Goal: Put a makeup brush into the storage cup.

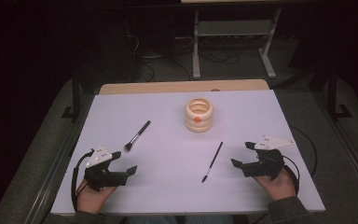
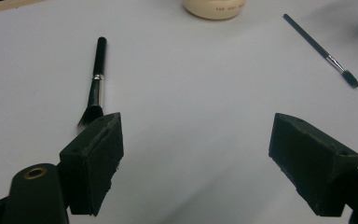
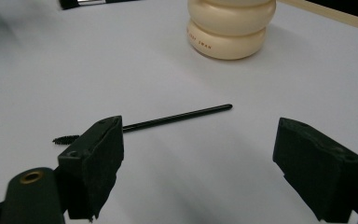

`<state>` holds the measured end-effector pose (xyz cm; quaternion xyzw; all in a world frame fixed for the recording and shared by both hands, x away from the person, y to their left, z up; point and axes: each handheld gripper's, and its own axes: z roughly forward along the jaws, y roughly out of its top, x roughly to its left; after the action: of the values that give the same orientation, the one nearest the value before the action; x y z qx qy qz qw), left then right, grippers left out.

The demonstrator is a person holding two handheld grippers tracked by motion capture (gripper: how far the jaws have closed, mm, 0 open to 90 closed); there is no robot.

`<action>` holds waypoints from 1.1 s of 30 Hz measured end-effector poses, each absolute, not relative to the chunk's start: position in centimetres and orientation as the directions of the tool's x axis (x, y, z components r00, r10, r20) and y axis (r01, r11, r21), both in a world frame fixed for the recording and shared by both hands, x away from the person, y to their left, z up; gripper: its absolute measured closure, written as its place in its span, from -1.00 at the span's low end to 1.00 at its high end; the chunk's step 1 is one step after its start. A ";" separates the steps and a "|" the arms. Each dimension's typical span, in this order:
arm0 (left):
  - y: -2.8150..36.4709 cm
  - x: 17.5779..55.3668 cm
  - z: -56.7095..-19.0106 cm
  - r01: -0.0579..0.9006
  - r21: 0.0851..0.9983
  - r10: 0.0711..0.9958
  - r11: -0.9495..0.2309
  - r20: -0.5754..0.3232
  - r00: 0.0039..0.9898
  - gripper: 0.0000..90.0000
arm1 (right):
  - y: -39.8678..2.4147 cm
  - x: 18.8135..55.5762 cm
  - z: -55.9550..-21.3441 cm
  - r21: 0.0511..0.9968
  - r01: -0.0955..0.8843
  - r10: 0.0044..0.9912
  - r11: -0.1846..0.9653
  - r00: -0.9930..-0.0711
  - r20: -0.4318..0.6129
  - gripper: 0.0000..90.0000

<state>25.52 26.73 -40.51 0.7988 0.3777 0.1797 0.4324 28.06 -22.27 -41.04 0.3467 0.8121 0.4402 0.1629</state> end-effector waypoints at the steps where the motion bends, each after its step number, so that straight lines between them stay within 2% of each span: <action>1: 26.7 25.6 -40.6 0.452 0.825 0.759 -0.339 -0.044 0.649 -0.61 | -22.3 28.1 -41.1 0.826 0.423 0.706 0.373 -0.707 0.043 -0.66; 18: 26.5 25.7 -40.3 0.465 0.821 0.755 -0.332 -0.064 0.653 -0.60 | -22.2 28.2 -41.2 0.817 0.449 0.709 0.362 -0.702 0.071 -0.66; 33: 26.0 25.8 -39.7 0.451 0.819 0.737 -0.355 -0.052 0.674 -0.60 | -22.6 27.7 -40.9 0.837 0.426 0.714 0.343 -0.697 0.062 -0.66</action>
<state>25.75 26.02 -39.71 0.8064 0.3684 0.1650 0.4322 27.66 -22.56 -40.88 0.3548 0.8037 0.4500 0.1600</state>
